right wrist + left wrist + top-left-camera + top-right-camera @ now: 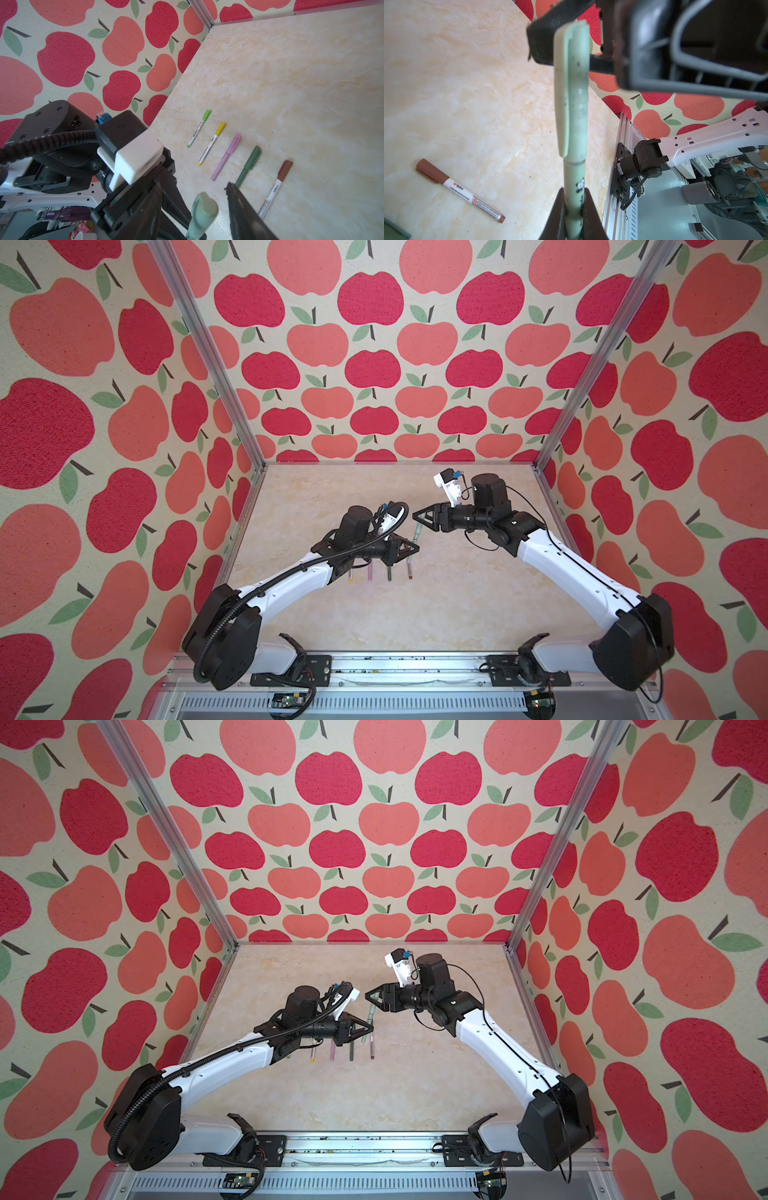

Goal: Insert the pens into the pen caps
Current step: 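Press the cap down over the pen with the right gripper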

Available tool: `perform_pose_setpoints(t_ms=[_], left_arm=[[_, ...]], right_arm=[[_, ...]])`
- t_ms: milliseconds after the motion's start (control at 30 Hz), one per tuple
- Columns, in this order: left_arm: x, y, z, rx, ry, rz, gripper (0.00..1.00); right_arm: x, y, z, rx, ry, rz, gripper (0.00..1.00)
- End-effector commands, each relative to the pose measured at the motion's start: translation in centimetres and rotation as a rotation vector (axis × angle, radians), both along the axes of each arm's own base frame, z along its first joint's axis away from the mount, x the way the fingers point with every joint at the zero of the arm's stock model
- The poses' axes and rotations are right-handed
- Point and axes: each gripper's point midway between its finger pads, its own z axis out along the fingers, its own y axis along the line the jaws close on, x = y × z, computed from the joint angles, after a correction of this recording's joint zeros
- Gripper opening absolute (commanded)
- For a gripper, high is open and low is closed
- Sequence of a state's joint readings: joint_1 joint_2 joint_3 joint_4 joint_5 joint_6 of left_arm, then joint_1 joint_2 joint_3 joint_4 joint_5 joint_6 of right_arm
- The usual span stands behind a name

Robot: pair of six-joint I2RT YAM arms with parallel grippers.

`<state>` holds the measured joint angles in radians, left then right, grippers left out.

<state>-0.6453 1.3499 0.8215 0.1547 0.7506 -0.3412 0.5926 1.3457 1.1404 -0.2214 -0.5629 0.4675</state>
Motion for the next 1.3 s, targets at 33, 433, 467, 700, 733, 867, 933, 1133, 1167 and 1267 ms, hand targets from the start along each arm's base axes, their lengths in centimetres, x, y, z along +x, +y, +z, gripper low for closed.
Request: perform_pose_setpoints(t_ms=[33, 433, 467, 700, 733, 867, 933, 1133, 1167, 1267], left_arm=[[-0.9, 0.2, 0.7, -0.015, -0.021, -0.042, 0.03], [0.5, 0.2, 2.4, -0.039, -0.087, 0.007, 0.03], [0.7, 0.2, 2.7, -0.044, -0.1, 0.012, 0.03], [2.3, 0.4, 6.8, -0.102, -0.254, 0.055, 0.03], [2.6, 0.4, 7.6, -0.114, -0.283, 0.059, 0.02], [3.4, 0.4, 10.2, -0.147, -0.374, 0.06, 0.0], [3.8, 0.3, 11.4, -0.163, -0.41, 0.048, 0.0], [5.0, 0.3, 14.1, -0.198, -0.491, 0.051, 0.0], [5.2, 0.2, 14.4, -0.201, -0.502, 0.054, 0.0], [5.9, 0.4, 15.5, -0.216, -0.526, 0.066, 0.0]], right_arm=[[-0.4, 0.1, 0.9, 0.002, -0.007, 0.034, 0.45], [-0.3, 0.4, -0.8, -0.028, 0.053, 0.036, 0.11], [-0.4, 0.4, -1.1, -0.032, 0.059, 0.037, 0.09], [-1.0, 0.6, -3.4, -0.068, 0.117, 0.055, 0.04], [-1.2, 0.7, -3.7, -0.074, 0.125, 0.06, 0.04], [-1.8, 0.8, -4.9, -0.09, 0.153, 0.068, 0.03], [-2.1, 0.9, -5.6, -0.098, 0.168, 0.072, 0.03], [-3.1, 1.0, -8.1, -0.13, 0.213, 0.078, 0.02], [-3.4, 1.0, -8.5, -0.13, 0.223, 0.08, 0.02], [-4.0, 1.2, -9.7, -0.135, 0.245, 0.082, 0.02]])
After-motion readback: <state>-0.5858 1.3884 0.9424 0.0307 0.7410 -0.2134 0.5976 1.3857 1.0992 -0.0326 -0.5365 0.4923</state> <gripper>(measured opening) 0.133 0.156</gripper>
